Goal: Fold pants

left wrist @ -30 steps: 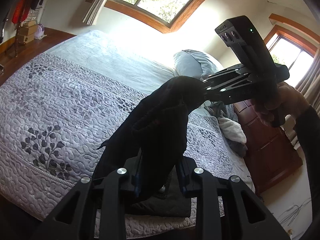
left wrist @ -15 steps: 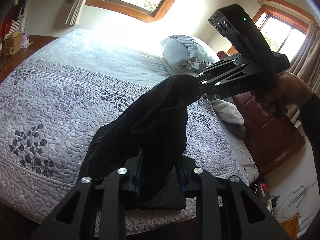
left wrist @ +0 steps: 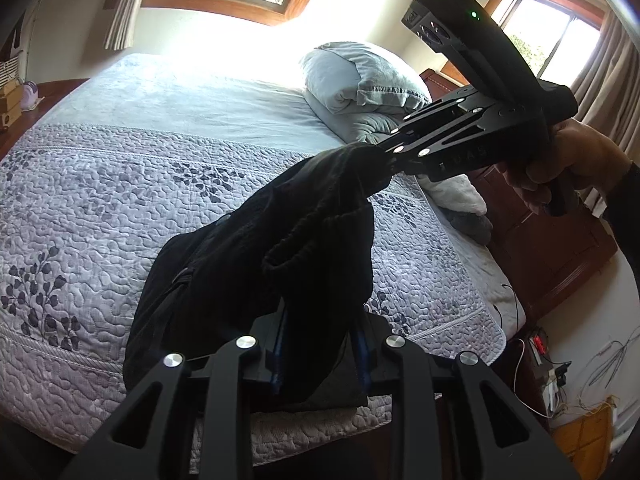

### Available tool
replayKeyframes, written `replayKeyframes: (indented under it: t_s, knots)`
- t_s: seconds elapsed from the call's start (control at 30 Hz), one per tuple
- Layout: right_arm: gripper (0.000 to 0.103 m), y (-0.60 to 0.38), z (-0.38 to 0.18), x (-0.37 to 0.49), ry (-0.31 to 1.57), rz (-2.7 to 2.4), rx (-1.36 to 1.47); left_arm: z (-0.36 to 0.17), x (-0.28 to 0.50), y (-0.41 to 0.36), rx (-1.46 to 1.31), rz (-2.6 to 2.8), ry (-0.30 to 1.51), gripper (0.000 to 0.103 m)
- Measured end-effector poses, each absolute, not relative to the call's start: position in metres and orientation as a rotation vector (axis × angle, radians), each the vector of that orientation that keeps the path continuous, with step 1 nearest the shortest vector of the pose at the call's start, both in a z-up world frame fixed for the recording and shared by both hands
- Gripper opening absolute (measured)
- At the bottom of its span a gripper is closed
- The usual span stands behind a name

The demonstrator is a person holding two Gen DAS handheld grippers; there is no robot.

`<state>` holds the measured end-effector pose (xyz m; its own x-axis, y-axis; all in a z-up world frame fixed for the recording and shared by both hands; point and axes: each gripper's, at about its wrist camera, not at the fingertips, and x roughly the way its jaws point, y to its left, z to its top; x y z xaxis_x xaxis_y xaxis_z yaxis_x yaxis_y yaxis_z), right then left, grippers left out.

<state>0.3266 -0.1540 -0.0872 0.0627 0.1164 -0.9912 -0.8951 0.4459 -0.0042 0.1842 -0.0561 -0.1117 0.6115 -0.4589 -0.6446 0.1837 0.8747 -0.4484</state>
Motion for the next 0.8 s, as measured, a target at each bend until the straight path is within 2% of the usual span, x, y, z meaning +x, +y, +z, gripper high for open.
replayKeyframes:
  t_s: [0.8]
  knots:
    - [0.015, -0.236, -0.144, 0.331, 1.306, 0.861, -0.745, -0.157, 0.203, -0.135, -0.226, -0.449, 0.953, 0.026]
